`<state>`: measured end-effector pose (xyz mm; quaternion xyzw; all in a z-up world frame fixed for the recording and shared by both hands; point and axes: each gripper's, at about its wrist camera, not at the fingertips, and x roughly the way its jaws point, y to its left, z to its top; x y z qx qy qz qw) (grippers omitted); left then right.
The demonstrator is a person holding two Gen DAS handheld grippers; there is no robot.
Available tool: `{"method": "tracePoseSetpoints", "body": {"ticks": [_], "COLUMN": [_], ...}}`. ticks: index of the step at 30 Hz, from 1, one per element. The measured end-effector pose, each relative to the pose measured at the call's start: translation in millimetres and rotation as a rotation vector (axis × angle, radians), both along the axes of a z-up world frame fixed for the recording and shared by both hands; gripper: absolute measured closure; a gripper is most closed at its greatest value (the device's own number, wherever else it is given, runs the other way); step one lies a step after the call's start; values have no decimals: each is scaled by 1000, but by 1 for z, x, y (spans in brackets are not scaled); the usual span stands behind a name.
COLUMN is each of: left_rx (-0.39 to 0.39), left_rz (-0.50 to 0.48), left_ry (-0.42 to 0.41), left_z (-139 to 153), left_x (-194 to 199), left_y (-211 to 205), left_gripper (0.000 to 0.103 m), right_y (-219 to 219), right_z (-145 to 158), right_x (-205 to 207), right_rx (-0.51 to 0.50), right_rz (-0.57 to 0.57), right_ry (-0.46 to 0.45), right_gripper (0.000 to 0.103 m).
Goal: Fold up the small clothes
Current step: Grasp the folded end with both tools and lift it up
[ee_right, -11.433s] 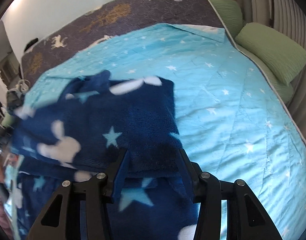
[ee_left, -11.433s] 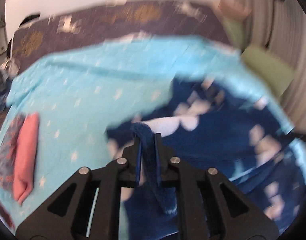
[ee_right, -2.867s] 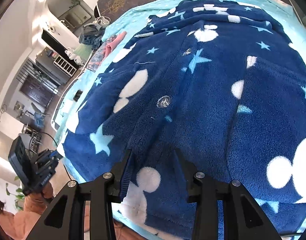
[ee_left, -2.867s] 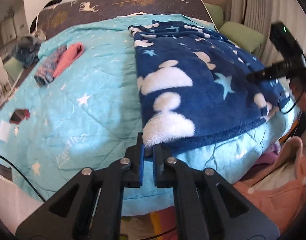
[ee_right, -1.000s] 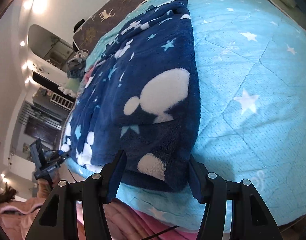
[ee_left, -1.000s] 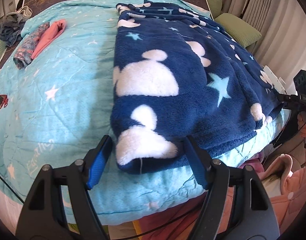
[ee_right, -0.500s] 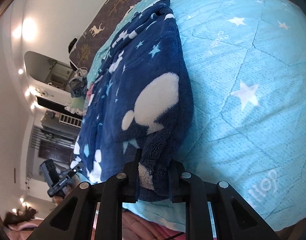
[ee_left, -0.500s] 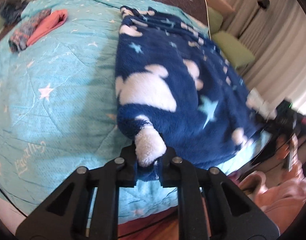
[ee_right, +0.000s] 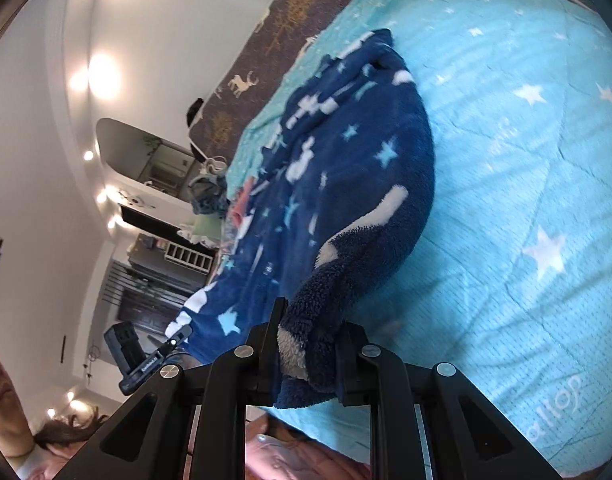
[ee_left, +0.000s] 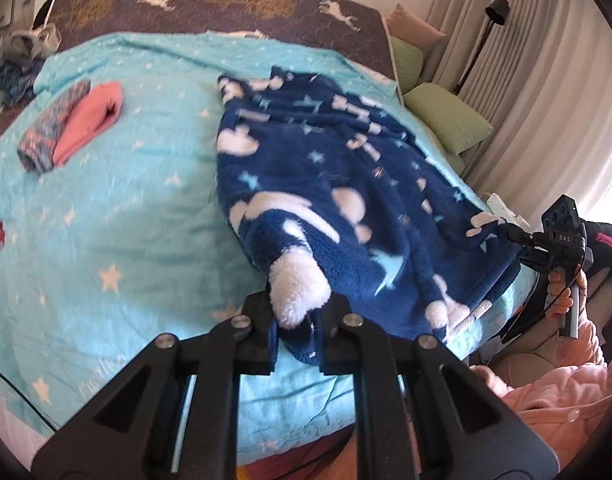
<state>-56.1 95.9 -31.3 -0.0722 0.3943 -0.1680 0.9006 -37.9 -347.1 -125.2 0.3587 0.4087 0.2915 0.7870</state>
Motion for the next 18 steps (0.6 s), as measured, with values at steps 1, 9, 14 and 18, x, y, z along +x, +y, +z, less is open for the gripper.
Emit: {"method": "tracePoseSetpoints", "body": {"ticks": [1, 9, 14, 18], "left_rx": [-4, -89, -87, -99], "left_rz": [-5, -12, 33, 62], "left_ry": [-17, -117, -179, -205], "left_z": [7, 57, 88, 108], "left_x": [2, 43, 90, 131], "left_y": [-2, -4, -2, 0], "left_gripper": [88, 89, 89, 89], "right_y": [1, 3, -2, -10], "right_z": [4, 45, 79, 103], "right_x": [1, 28, 58, 88], "right_rx": [6, 73, 96, 103], "right_rz": [2, 14, -5, -41], "right_ry": [-12, -112, -174, -212], "right_gripper": [85, 85, 85, 85]}}
